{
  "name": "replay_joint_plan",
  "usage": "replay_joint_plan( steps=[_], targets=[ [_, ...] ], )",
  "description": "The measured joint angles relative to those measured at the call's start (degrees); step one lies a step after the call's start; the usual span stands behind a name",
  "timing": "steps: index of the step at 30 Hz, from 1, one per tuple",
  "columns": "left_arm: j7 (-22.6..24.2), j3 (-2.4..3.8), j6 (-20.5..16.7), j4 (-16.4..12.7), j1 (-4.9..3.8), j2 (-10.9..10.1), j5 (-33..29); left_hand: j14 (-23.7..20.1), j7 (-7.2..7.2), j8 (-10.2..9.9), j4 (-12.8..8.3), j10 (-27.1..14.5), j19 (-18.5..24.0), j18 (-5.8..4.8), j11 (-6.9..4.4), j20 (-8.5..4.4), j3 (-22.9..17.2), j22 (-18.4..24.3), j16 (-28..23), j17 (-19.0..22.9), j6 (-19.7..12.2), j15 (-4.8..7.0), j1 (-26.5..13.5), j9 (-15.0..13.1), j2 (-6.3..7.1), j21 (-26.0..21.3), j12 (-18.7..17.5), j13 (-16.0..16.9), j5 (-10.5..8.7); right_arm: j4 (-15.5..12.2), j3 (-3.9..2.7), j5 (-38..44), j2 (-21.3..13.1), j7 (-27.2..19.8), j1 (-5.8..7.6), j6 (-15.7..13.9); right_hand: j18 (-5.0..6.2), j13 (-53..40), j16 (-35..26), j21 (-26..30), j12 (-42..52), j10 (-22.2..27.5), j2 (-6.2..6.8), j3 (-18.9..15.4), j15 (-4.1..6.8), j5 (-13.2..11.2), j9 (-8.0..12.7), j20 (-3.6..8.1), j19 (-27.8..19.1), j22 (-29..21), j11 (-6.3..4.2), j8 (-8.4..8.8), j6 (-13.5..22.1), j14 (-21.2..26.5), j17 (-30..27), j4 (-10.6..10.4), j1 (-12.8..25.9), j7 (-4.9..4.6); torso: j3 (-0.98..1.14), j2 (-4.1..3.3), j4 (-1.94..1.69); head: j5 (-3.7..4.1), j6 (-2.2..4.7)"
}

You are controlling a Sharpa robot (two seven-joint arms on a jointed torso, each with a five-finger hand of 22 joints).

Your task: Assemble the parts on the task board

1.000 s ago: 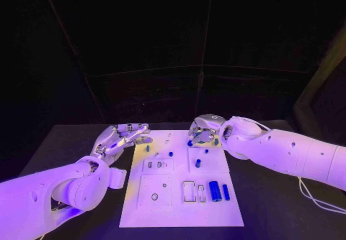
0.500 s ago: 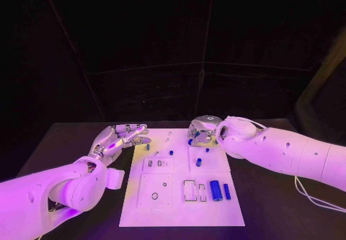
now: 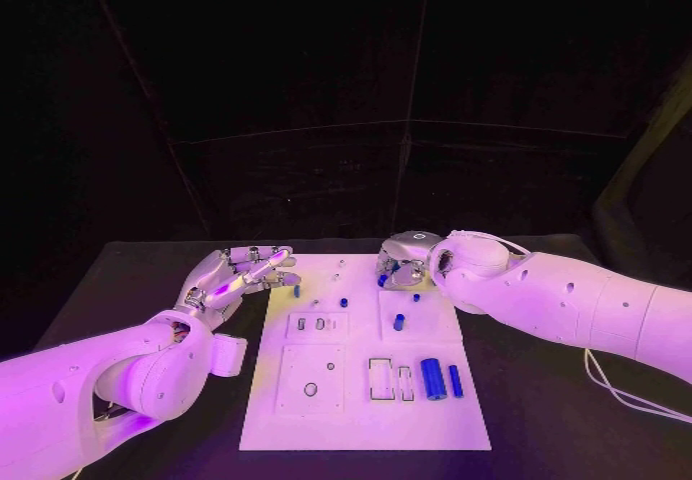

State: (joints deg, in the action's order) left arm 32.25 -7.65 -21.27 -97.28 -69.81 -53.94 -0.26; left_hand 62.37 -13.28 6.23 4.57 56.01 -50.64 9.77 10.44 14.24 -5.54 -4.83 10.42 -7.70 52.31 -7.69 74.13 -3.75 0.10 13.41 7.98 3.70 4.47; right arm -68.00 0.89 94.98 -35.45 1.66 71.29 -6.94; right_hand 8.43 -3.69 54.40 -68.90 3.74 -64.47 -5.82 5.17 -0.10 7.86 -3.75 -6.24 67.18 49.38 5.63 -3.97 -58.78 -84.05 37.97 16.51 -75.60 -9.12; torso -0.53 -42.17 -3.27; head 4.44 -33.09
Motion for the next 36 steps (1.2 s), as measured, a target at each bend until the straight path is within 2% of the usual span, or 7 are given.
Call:
replay_joint_plan(
  steps=[8, 15, 18, 19, 23, 27, 36],
  targets=[
    [-0.17, 0.0, 0.09, 0.02, -0.06, -0.13, -0.01, 0.0, 0.0, -0.23, 0.0, 0.0, 0.0, -0.01, 0.0, 0.0, 0.0, 0.07, -0.23, 0.0, 0.0, 0.0, 0.0, 0.0, 0.0, 0.0, 0.0, 0.0, 0.0, 0.57, -0.05, 0.07, 0.38, -0.02, 0.01, 0.62, -0.93, 0.0, 3.42, -2.46, 0.0, -0.37, -0.52, 3.22, 0.0, -0.86, 0.03, -0.3, 0.94, 3.1, -0.34, 0.01, -0.59, 0.0, 3.19, -0.1, 0.52, 0.22, 0.0, -0.15, -0.01, -0.02, -0.2],
    [-0.32, 0.0, 0.15, 0.13, -0.08, -0.12, -0.01, 0.0, 0.0, -0.23, 0.0, 0.0, 0.0, -0.01, 0.0, 0.0, 0.0, 0.07, -0.23, 0.01, 0.0, 0.0, 0.0, 0.0, 0.0, 0.0, 0.0, 0.01, 0.0, 0.79, -0.08, 0.08, 0.59, -0.14, 0.09, 0.64, -0.9, 0.0, 6.0, -4.44, 0.0, -1.48, -0.82, 6.79, 0.0, -3.02, 0.0, -0.2, 1.87, 5.86, -0.39, 0.22, -1.49, 0.0, 5.54, -0.13, 0.83, 0.18, -0.03, -0.25, -0.01, -0.04, -0.31],
    [-0.38, 0.0, 0.18, 0.18, -0.09, -0.1, -0.02, 0.0, 0.0, -0.23, 0.0, 0.0, 0.0, -0.01, 0.0, 0.0, 0.0, 0.07, -0.23, -0.06, 0.0, 0.0, 0.0, -0.01, 0.0, 0.0, 0.0, 0.01, 0.0, 0.86, -0.04, -0.02, 0.59, -0.22, 0.09, 0.08, -1.03, 0.01, 7.67, -5.71, 0.0, -2.31, -0.81, 8.66, 0.0, -3.4, 0.0, -0.14, 3.05, 7.95, -0.4, 0.4, -2.07, 0.0, 7.41, -0.02, 0.83, 0.02, -0.04, -0.25, -0.01, 0.01, -0.32],
    [-0.4, 0.0, 0.19, 0.19, -0.09, -0.1, -0.02, 0.0, 0.0, -0.23, 0.0, 0.0, 0.0, -0.01, 0.0, 0.0, 0.0, 0.07, -0.23, -0.06, 0.0, 0.0, 0.0, -0.01, 0.0, 0.0, 0.0, 0.01, 0.0, 0.85, -0.02, -0.13, 0.57, -0.26, 0.07, -0.19, -1.81, 0.02, 8.17, -6.09, 0.0, -2.62, -0.81, 9.21, 0.0, -3.67, 0.0, -0.12, 3.41, 8.58, -0.48, 0.38, -2.32, 0.0, 7.92, 0.01, 0.83, 0.03, -0.05, -0.26, -0.01, 0.01, -0.32],
    [-0.49, 0.0, 0.22, 0.24, -0.09, -0.12, -0.02, 0.0, 0.0, -0.23, 0.0, 0.0, 0.0, -0.01, 0.0, 0.0, 0.0, 0.07, -0.23, -0.06, 0.0, 0.0, 0.0, -0.01, 0.0, 0.0, 0.0, 0.01, 0.0, 0.18, -0.04, -1.15, 0.11, -0.56, 0.01, -2.14, -1.79, 0.0, 9.65, -7.13, 0.0, -3.42, -0.31, 11.48, 0.0, -3.78, 0.0, -0.08, 3.98, 10.25, -0.52, 0.14, -3.11, 0.0, 9.29, -0.12, 1.32, -0.03, -0.05, -0.26, -0.01, -0.08, -0.29],
    [-0.57, 0.0, 0.25, 0.3, -0.12, -0.24, -0.02, 0.0, 0.0, -0.23, 0.0, 0.0, 0.0, -0.01, 0.0, 0.0, 0.0, 0.13, -0.23, -0.05, 0.0, 0.0, 0.0, -0.01, 0.0, -0.28, 0.0, 0.01, 0.0, -0.09, -1.33, -2.99, 0.2, -0.83, -0.07, -5.27, -1.79, -0.01, 10.47, -7.67, 0.0, -3.51, 1.15, 14.33, 0.0, -3.41, -0.13, -0.09, 3.98, 10.86, -0.61, 0.04, -3.13, 0.0, 9.62, -0.65, 2.77, -0.02, -0.06, -0.29, -0.01, -0.19, -0.12],
    [-0.74, 0.0, 0.4, 0.38, -0.16, -0.06, -0.03, 0.0, 0.0, -0.23, -0.16, 0.0, 0.0, -0.02, 0.0, 0.0, -0.17, 0.21, -0.23, -0.12, 0.0, 0.0, 0.0, -0.01, 0.0, -0.29, -0.28, 0.02, 0.0, 3.23, -2.06, -5.29, 4.22, -0.24, 0.09, -9.64, -1.78, -0.01, 10.95, -8.02, 0.0, -3.29, 2.45, 15.62, 0.0, -3.69, -0.08, -0.09, 3.98, 11.17, -0.4, -0.03, -3.13, 0.0, 9.88, -1.88, 4.07, -0.02, -0.13, -0.4, -0.2, -0.63, 0.31]
  ],
)
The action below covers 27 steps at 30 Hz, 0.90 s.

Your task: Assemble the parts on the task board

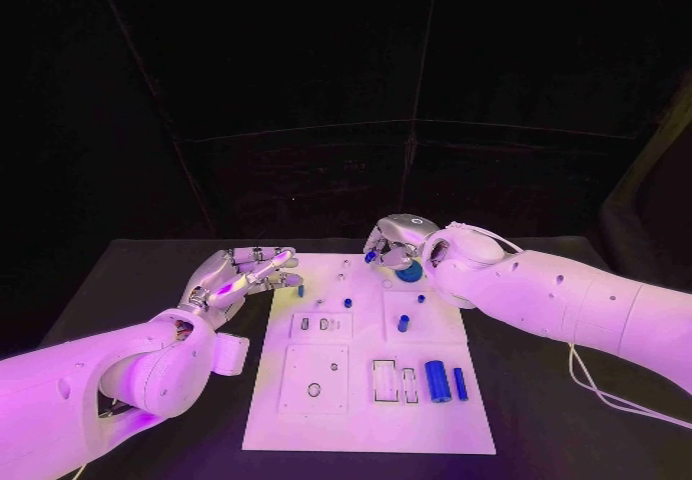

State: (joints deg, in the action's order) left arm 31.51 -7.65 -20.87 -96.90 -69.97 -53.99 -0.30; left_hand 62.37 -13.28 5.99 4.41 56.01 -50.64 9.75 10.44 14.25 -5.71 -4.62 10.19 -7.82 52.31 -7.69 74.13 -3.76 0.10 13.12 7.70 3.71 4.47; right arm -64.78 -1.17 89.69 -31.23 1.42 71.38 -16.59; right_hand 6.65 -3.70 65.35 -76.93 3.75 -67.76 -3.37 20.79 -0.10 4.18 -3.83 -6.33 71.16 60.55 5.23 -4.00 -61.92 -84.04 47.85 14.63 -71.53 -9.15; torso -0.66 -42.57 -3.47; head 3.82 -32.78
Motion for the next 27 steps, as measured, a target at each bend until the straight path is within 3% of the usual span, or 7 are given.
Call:
replay_joint_plan(
  steps=[14, 19, 27],
  targets=[
    [-0.21, 0.0, 0.22, -0.16, -0.21, 0.02, -0.01, 0.0, 0.0, -0.23, 0.0, -0.22, 0.0, 0.0, 0.21, 0.0, 0.0, -0.01, -0.25, 0.01, 0.0, 0.0, 0.0, 0.0, 0.0, 0.0, 0.0, -0.04, 0.0, 5.2, -0.12, 0.39, 5.8, 1.59, 0.34, 0.1, 0.01, 0.0, 0.41, 0.0, 0.0, 0.21, 0.59, 0.88, 0.0, -0.21, 0.1, 0.0, 0.0, 0.18, 0.2, 0.02, 0.02, 0.0, 0.12, -0.56, 0.59, 0.0, -0.17, -0.77, -0.67, 0.85, 0.37],
    [-0.26, 0.0, 0.26, -0.12, -0.22, 0.08, -0.01, 0.0, 0.0, -0.23, 0.0, -0.22, 0.0, 0.0, 0.21, 0.0, 0.0, -0.01, -0.26, 0.01, 0.0, 0.0, 0.0, 0.0, 0.0, 0.0, 0.0, -0.04, 0.0, 6.2, -0.12, 1.39, 6.7, 2.51, 0.34, 1.0, 0.01, 0.0, 0.41, 0.0, 0.0, 0.21, 0.59, 0.89, 0.0, -0.21, 0.08, 0.0, 0.0, 0.18, 0.2, 0.03, 0.03, 0.0, 0.05, -0.56, 0.59, 0.0, -0.19, -0.97, -0.84, 0.87, 0.64],
    [-0.33, 0.0, 0.32, -0.02, -0.28, 0.13, -0.02, 0.0, 0.0, -0.23, -0.16, -0.21, -0.2, -0.01, 0.21, 0.21, 0.16, 0.06, -0.25, 0.01, 0.0, 0.0, 0.0, 0.0, 0.0, 0.0, 0.0, -0.03, 0.0, 7.9, -0.19, 2.88, 8.05, 3.84, 0.49, 1.69, 0.01, 0.0, 0.41, -0.21, 0.0, 0.42, 0.59, 1.18, 0.0, -0.22, 0.07, -0.22, -0.22, 0.18, 0.41, 0.09, 0.05, 0.0, 0.05, -0.86, 0.59, 0.0, -0.25, -1.05, -0.96, 0.71, 0.49]
  ],
)
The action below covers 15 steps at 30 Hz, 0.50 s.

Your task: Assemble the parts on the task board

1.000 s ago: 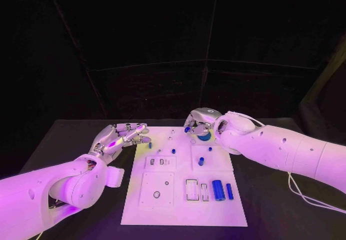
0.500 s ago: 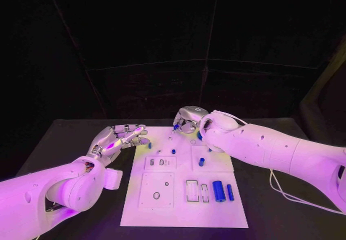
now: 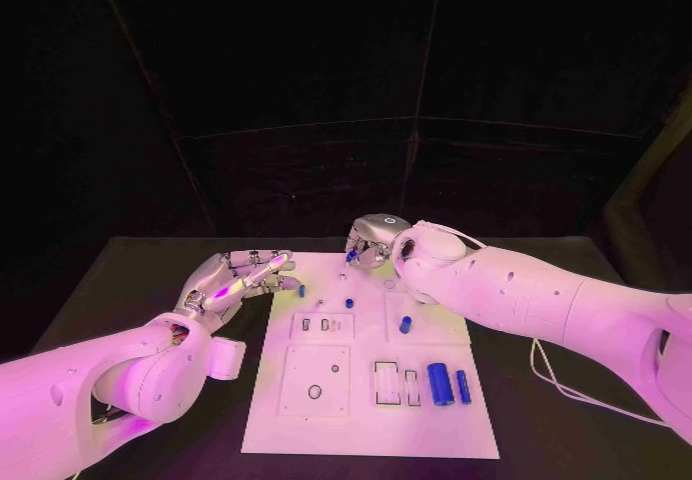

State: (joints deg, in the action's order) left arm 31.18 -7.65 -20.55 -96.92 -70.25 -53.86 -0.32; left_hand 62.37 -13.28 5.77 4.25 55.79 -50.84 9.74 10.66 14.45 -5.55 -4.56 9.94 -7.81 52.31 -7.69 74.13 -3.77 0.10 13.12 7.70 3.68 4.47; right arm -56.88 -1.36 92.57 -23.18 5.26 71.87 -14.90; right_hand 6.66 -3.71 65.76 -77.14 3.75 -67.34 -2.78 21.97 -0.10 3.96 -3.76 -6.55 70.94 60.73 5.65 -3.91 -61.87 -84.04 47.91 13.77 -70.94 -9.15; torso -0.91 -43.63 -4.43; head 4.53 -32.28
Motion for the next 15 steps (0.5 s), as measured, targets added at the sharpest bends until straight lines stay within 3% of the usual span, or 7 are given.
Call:
replay_joint_plan(
  steps=[15],
  targets=[
    [-0.17, 0.0, 0.13, 0.3, -0.07, 0.08, -0.01, 0.21, 0.0, 0.0, 0.0, 0.0, 0.0, 0.0, 0.0, 0.0, 0.0, -0.01, 0.0, -0.06, 0.0, -0.21, 0.0, 0.05, 0.0, 0.0, 0.0, 0.01, 0.0, 0.26, -0.06, 1.02, 1.12, 0.58, 0.07, 0.26, 0.0, 0.0, 0.0, 0.0, 0.0, 0.22, 0.3, 0.24, 0.0, 0.0, -0.03, 0.0, 0.0, -0.01, -0.22, 0.18, 0.13, 0.0, -0.17, -0.24, 0.3, -0.08, -0.07, -0.05, 0.08, -0.34, -0.29]
  ],
)
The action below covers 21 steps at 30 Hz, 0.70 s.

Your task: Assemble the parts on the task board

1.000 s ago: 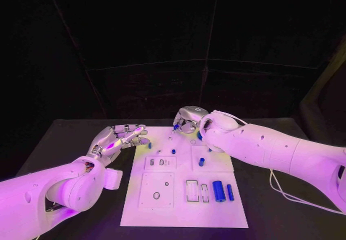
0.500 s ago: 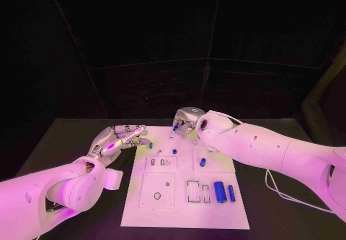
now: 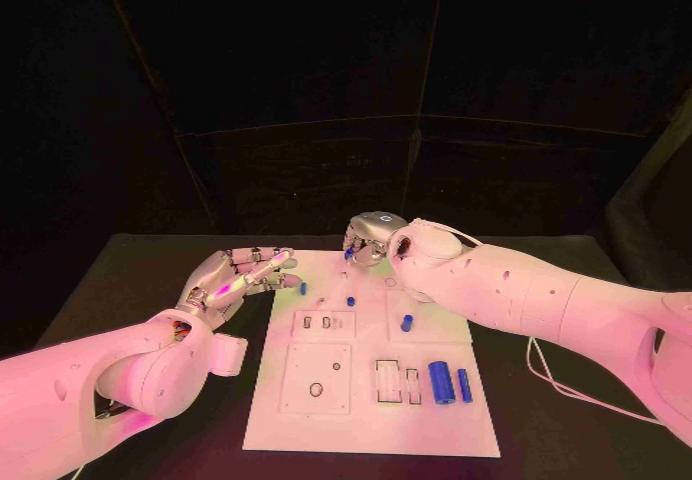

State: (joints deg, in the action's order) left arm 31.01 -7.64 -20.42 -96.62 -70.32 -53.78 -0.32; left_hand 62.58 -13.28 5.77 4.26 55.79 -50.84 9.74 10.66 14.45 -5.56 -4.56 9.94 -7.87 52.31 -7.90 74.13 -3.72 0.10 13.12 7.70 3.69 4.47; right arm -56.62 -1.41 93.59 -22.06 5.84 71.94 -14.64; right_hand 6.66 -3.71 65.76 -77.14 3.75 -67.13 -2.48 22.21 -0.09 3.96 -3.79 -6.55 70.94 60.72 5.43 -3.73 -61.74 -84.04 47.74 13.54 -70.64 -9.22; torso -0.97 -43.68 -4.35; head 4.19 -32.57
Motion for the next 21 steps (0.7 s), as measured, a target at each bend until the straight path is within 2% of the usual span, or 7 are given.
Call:
replay_joint_plan(
  steps=[8, 21],
  targets=[
    [-0.11, 0.0, 0.03, 0.19, -0.01, 0.0, 0.0, 0.0, 0.0, 0.0, 0.0, 0.0, 0.0, 0.0, 0.0, 0.0, 0.0, 0.06, 0.0, 0.0, 0.0, 0.0, 0.0, 0.0, 0.0, 0.0, -0.23, 0.0, 0.0, -0.65, 0.03, 0.14, -0.47, 0.0, -0.03, 0.33, 0.0, 0.0, 0.0, 0.0, 0.0, 0.0, 0.0, 0.0, 0.0, 0.0, 0.0, 0.0, 0.0, 0.0, 0.0, 0.2, 0.01, 0.0, 0.0, 0.0, 0.0, 0.0, -0.01, -0.01, 0.07, -0.05, -0.14],
    [-0.26, 0.0, 0.09, 0.36, -0.01, -0.02, -0.01, 0.0, 0.0, -0.22, 0.0, 0.0, 0.0, 0.0, 0.0, 0.0, 0.0, 0.05, 0.0, 0.01, 0.0, 0.0, 0.0, -0.01, 0.0, 0.0, -0.23, 0.01, 0.0, -1.18, 0.07, 0.78, -1.12, 0.44, -0.15, 0.34, 0.0, 0.0, 0.0, 0.0, 0.0, -0.01, 0.77, 0.39, -0.21, -0.01, -0.16, -0.21, -0.21, -0.26, 0.0, 0.26, 0.02, 0.21, -0.67, -0.4, 0.77, 0.0, -0.03, -0.04, 0.13, 0.01, -0.21]
  ],
)
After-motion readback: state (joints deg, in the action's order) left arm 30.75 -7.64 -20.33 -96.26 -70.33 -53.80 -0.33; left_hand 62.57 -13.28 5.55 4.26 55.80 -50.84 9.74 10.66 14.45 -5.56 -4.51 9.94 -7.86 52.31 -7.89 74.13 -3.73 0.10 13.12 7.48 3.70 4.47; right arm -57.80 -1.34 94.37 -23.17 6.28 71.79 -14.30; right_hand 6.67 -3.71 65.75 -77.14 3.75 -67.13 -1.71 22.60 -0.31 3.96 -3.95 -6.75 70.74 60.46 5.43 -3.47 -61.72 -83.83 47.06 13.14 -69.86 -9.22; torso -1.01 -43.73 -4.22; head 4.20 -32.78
